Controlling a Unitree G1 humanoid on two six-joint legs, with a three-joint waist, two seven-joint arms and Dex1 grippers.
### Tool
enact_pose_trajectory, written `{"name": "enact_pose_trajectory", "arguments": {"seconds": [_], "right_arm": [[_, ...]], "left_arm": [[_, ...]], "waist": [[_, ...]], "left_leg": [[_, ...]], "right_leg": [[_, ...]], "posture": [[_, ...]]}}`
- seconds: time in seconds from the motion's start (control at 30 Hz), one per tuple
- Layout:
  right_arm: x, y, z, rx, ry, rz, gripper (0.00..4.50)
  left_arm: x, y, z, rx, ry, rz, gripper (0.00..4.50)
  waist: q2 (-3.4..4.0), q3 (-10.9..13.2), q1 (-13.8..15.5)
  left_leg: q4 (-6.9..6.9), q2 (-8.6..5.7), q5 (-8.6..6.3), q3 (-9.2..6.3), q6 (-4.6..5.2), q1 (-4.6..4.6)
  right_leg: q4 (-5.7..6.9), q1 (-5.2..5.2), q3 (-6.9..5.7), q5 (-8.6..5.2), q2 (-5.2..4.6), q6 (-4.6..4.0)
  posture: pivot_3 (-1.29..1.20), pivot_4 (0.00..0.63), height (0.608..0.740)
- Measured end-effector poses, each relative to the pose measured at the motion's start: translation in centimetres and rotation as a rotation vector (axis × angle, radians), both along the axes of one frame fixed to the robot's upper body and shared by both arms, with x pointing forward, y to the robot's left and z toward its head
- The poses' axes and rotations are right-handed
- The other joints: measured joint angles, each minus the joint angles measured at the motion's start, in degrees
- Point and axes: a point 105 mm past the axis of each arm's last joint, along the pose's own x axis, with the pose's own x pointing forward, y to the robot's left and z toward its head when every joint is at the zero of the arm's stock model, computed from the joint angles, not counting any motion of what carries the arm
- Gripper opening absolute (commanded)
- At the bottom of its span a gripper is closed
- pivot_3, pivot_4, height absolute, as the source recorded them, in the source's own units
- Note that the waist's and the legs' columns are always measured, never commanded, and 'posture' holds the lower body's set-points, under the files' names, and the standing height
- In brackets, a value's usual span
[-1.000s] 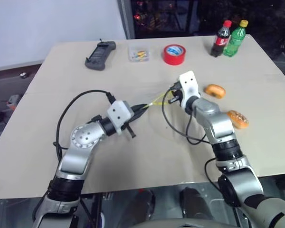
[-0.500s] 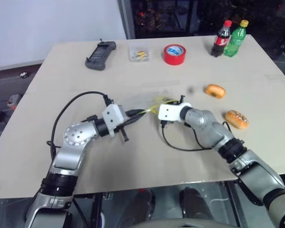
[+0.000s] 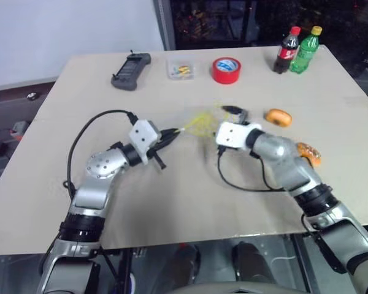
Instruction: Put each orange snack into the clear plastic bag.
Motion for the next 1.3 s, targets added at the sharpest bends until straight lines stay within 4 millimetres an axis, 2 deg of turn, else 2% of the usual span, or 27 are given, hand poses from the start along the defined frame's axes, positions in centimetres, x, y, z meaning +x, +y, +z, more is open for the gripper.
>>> {"name": "enact_pose_trajectory", "arguments": {"seconds": [0.2, 0.23, 0.27, 0.37, 0.4, 0.47, 0.57, 0.7, 0.73, 0.8, 0.87, 0.9, 0.97, 1.0, 1.1, 1.2, 1.3], "right_arm": [[-1.5, -1.7, 0.8, 0.116, 0.12, -0.013, 4.29], [-2.3, -5.4, -0.3, 0.159, 0.215, -0.111, 4.29], [-2.3, -6.1, -0.5, 0.158, 0.225, -0.132, 4.29], [-3.2, -11.4, -2.2, 0.177, 0.309, -0.306, 4.29], [-4.0, -14.7, -3.2, 0.186, 0.354, -0.417, 4.29], [-5.0, -18.1, -4.0, 0.225, 0.393, -0.547, 4.29], [-5.9, -19.8, -4.7, 0.239, 0.415, -0.61, 4.29], [-6.4, -20.5, -5.6, 0.255, 0.431, -0.651, 4.29], [-6.3, -20.5, -5.5, 0.262, 0.429, -0.653, 4.09], [-6.3, -20.3, -5.6, 0.277, 0.433, -0.649, 3.49], [-6.3, -20.0, -5.8, 0.302, 0.443, -0.643, 2.53], [-6.3, -20.0, -5.9, 0.313, 0.445, -0.643, 1.84], [-6.3, -19.9, -5.9, 0.325, 0.453, -0.643, 0.98], [-6.3, -19.9, -6.0, 0.332, 0.459, -0.642, 0.77], [-6.3, -19.4, -5.9, 0.376, 0.487, -0.617, 0.77], [-6.6, -17.4, -5.6, 0.458, 0.546, -0.524, 0.77], [-6.1, -14.8, -4.4, 0.511, 0.554, -0.411, 0.77]], "left_arm": [[0.9, -0.4, 0.5, -0.005, -0.016, 0.012, 0.0], [1.1, -0.8, 0.8, -0.013, -0.022, 0.003, 0.0], [1.1, -0.7, 0.8, -0.012, -0.02, 0.007, 0.0], [1.2, -0.8, 0.7, -0.016, -0.015, 0.005, 0.0], [1.2, -0.8, 0.6, -0.017, -0.012, 0.005, 0.0], [1.1, -0.8, 0.5, -0.018, -0.006, 0.004, 0.0], [0.9, -1.5, 0.4, -0.019, -0.003, -0.022, 0.0], [0.9, -1.7, 0.2, -0.015, 0.005, -0.033, 0.0], [0.9, -1.7, 0.2, -0.015, 0.006, -0.033, 0.0], [0.9, -1.7, 0.2, -0.014, 0.009, -0.033, 0.0], [0.9, -1.7, 0.1, -0.014, 0.014, -0.033, 0.0], [0.9, -1.7, 0.1, -0.015, 0.016, -0.032, 0.0], [0.9, -1.7, 0.1, -0.017, 0.018, -0.033, 0.0], [0.8, -1.7, 0.2, -0.022, 0.018, -0.036, 0.0], [0.7, -1.9, 0.5, -0.024, 0.006, -0.045, 0.0], [0.4, -2.1, 0.9, -0.03, -0.008, -0.059, 0.0], [0.2, -2.2, 0.9, -0.042, -0.002, -0.065, 0.0]], "waist": [[-0.01, 0.0, 0.1], [-0.03, 0.0, 0.7], [-0.03, 0.0, 0.8], [-0.03, 0.0, 1.7], [-0.03, 0.0, 2.2], [-0.02, 0.0, 2.0], [0.0, 0.0, 1.3], [0.01, 0.0, 1.2], [0.01, 0.0, 1.3], [0.0, 0.0, 1.5], [0.0, 0.0, 1.6], [0.0, 0.0, 1.6], [0.0, 0.0, 1.6], [0.0, 0.0, 1.5], [0.0, 0.0, 1.5], [0.0, 0.0, 1.4], [0.0, 0.0, 1.3]], "left_leg": [[0.0, 0.01, 0.0, -0.03, 0.0, -0.04], [0.0, -0.01, -0.01, -0.08, 0.01, -0.07], [0.0, -0.01, -0.01, -0.08, 0.01, -0.07], [0.0, -0.04, -0.02, -0.12, 0.03, -0.1], [0.0, -0.05, -0.03, -0.14, 0.06, -0.12], [-0.01, -0.04, -0.04, -0.07, 0.07, -0.08], [-0.01, 0.04, -0.04, 0.01, 0.06, -0.01], [0.0, 0.08, -0.04, 0.09, 0.07, 0.04], [0.01, 0.06, -0.04, 0.1, 0.07, 0.04], [0.02, 0.05, -0.04, 0.1, 0.07, 0.03], [0.02, 0.04, -0.04, 0.1, 0.07, 0.02], [0.02, 0.04, -0.04, 0.1, 0.07, 0.01], [0.02, 0.04, -0.04, 0.09, 0.07, 0.01], [0.02, 0.04, -0.04, 0.09, 0.07, 0.02], [0.02, 0.05, -0.04, 0.09, 0.07, 0.01], [0.02, 0.06, -0.04, 0.09, 0.07, 0.02], [0.02, 0.06, -0.04, 0.09, 0.07, 0.02]], "right_leg": [[-0.01, 0.01, -0.03, 0.0, -0.01, 0.0], [-0.13, 0.06, -0.1, 0.0, -0.04, 0.01], [-0.14, 0.06, -0.1, 0.01, -0.04, 0.01], [-0.21, 0.09, -0.15, 0.01, -0.07, 0.01], [-0.27, 0.12, -0.18, 0.01, -0.08, 0.01], [-0.28, 0.13, -0.12, 0.01, -0.09, 0.02], [-0.23, 0.15, -0.06, 0.02, -0.11, 0.02], [-0.15, 0.14, 0.0, 0.02, -0.08, 0.02], [-0.15, 0.14, 0.0, 0.02, -0.07, 0.02], [-0.17, 0.15, -0.01, 0.02, -0.08, 0.02], [-0.17, 0.15, -0.01, 0.02, -0.09, 0.02], [-0.17, 0.14, -0.01, 0.02, -0.09, 0.02], [-0.17, 0.14, -0.02, 0.02, -0.09, 0.02], [-0.17, 0.14, -0.02, 0.02, -0.09, 0.02], [-0.17, 0.14, -0.02, 0.02, -0.08, 0.02], [-0.18, 0.14, -0.01, 0.02, -0.08, 0.02], [-0.17, 0.14, -0.01, 0.02, -0.08, 0.02]], "posture": [[0.0, 0.15, 0.74], [0.0, 0.15, 0.74], [0.0, 0.15, 0.74], [0.0, 0.15, 0.74], [0.0, 0.15, 0.74], [0.0, 0.15, 0.74], [0.0, 0.15, 0.74], [0.0, 0.15, 0.74], [0.0, 0.15, 0.74], [0.0, 0.15, 0.74], [0.0, 0.15, 0.74], [0.0, 0.15, 0.74], [0.0, 0.15, 0.74], [0.0, 0.15, 0.74], [0.0, 0.15, 0.74], [0.0, 0.15, 0.74], [0.0, 0.15, 0.74]]}}
